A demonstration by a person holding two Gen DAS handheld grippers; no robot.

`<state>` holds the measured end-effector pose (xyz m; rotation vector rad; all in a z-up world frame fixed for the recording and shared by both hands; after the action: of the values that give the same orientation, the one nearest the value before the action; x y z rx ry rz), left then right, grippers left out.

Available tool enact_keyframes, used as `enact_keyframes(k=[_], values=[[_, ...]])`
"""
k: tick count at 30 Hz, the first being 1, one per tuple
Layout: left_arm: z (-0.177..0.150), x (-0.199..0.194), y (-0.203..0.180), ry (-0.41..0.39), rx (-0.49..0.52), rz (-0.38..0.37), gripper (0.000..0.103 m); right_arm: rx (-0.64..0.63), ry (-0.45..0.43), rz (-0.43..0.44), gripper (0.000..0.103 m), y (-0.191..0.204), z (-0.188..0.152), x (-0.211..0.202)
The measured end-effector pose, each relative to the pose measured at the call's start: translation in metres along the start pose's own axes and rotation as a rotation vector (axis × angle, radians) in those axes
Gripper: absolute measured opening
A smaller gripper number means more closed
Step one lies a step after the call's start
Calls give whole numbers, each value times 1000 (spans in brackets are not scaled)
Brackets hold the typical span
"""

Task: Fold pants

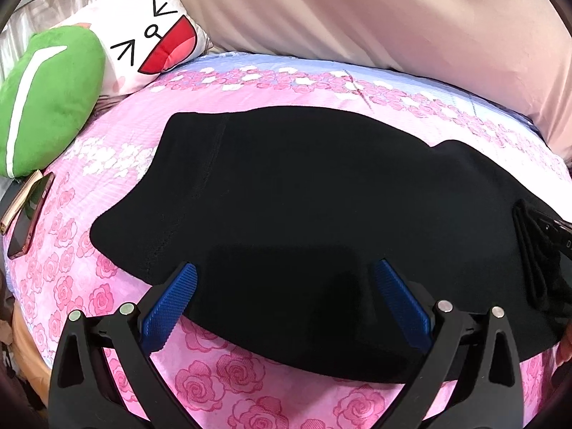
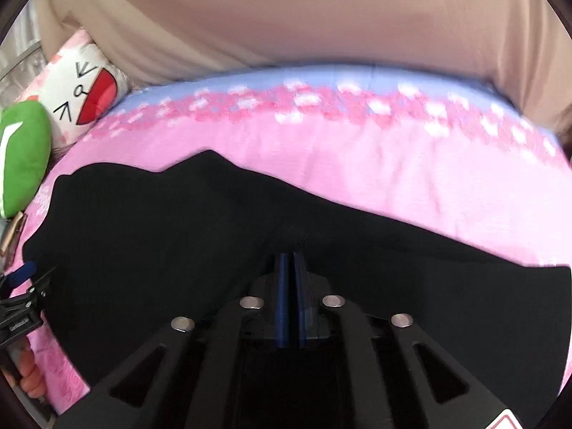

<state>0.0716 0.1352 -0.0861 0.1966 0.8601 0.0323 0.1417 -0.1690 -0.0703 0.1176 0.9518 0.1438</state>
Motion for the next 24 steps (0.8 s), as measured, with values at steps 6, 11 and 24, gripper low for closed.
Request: enact_keyframes(k=[6,11,24], values=[[-1,-8,19,-25,-41,10,98,5,-17,15,6,5,-2,-24],[-13,-11,104,-39,-261,54,98,21,9,-30,6,-11,-25,-28],[9,31,137,-19,-425,-79,27,55,-57,1,56,-22,-53,-64]])
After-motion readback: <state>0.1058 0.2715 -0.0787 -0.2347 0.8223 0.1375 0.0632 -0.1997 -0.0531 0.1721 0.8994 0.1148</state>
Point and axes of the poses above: each gripper's, at about its wrist camera, not at the fingertips, and x roughly the way its jaws point, y to its left, z to its top, the point moved 7 cm from there along x, roughly the way its jaws point, and after that the axes turned 15 degrees about x, right-handed, at the moved point
